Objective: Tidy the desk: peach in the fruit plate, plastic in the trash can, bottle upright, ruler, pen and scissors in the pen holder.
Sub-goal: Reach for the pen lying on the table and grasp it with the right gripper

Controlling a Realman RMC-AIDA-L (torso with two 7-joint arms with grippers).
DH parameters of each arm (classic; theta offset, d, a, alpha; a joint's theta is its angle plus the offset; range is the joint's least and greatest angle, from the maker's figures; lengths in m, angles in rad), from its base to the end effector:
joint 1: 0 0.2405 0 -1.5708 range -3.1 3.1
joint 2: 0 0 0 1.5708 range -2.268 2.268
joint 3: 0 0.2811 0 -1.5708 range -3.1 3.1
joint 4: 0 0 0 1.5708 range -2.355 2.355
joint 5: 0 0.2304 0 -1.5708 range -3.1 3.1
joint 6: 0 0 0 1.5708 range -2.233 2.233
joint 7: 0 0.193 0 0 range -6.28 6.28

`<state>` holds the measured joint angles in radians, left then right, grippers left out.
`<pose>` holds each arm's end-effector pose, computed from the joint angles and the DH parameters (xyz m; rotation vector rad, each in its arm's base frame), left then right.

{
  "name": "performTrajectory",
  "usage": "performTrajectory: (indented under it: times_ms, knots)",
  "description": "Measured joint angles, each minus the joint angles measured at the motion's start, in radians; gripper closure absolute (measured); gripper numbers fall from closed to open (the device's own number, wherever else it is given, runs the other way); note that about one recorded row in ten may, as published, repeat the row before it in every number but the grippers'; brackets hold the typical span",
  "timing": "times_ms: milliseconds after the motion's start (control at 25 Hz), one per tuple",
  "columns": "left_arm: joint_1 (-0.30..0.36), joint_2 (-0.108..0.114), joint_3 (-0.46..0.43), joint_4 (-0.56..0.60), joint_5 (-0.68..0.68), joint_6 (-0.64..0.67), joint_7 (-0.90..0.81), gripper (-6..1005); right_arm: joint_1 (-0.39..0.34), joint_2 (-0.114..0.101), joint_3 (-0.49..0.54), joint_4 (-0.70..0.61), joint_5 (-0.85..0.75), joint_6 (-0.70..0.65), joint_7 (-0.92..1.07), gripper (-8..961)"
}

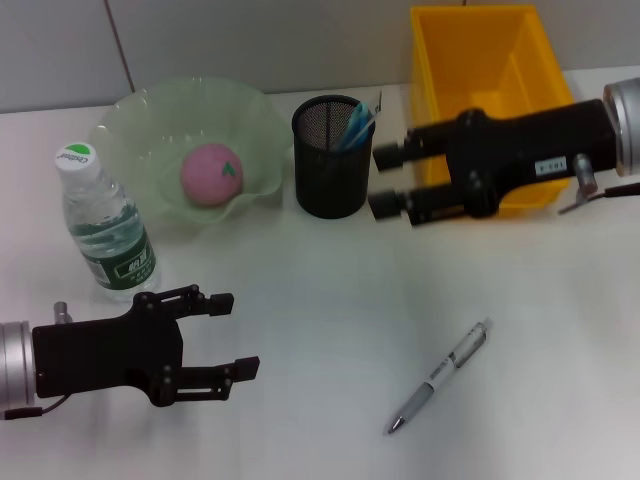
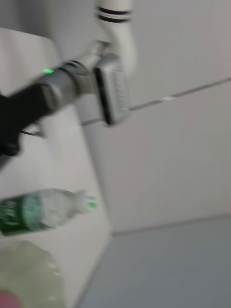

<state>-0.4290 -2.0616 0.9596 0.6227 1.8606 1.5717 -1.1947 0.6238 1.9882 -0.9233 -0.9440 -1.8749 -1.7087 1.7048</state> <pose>-0.2837 0.3271 -0.0836 -2.8838 -0.4159 -0.6720 0.1844 0.3975 -0.0012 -2.9560 0.4236 0.6294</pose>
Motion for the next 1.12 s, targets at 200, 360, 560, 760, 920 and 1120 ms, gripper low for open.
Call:
performTrajectory:
  times_ms: [200, 360, 560, 760, 920, 1120]
  knots:
    - [0.000, 0.000, -0.009, 0.000, 0.000, -0.002, 0.000, 164, 0.050, 0.000, 0.000, -0.031, -0.160, -0.083, 0.038, 305]
    - [0.001, 0.000, -0.020, 0.000, 0.000, -0.003, 0.000, 164, 0.113, 0.003, 0.000, -0.029, -0.315, -0.163, 0.051, 305]
    - [0.001, -0.003, -0.021, -0.008, 0.000, -0.007, -0.001, 164, 0.166, 0.017, -0.066, -0.027, -0.428, -0.186, 0.047, 306]
    - [-0.001, -0.003, -0.021, -0.011, 0.001, -0.015, -0.021, 165, 0.197, 0.023, -0.178, -0.033, -0.479, -0.180, 0.047, 315]
    - [0.004, -0.002, -0.021, -0.012, 0.001, -0.025, -0.043, 165, 0.220, 0.034, -0.221, -0.043, -0.543, -0.175, 0.045, 322]
    - [0.005, -0.002, -0.021, -0.012, 0.001, -0.028, -0.049, 166, 0.233, 0.064, -0.267, -0.109, -0.656, -0.174, 0.038, 326]
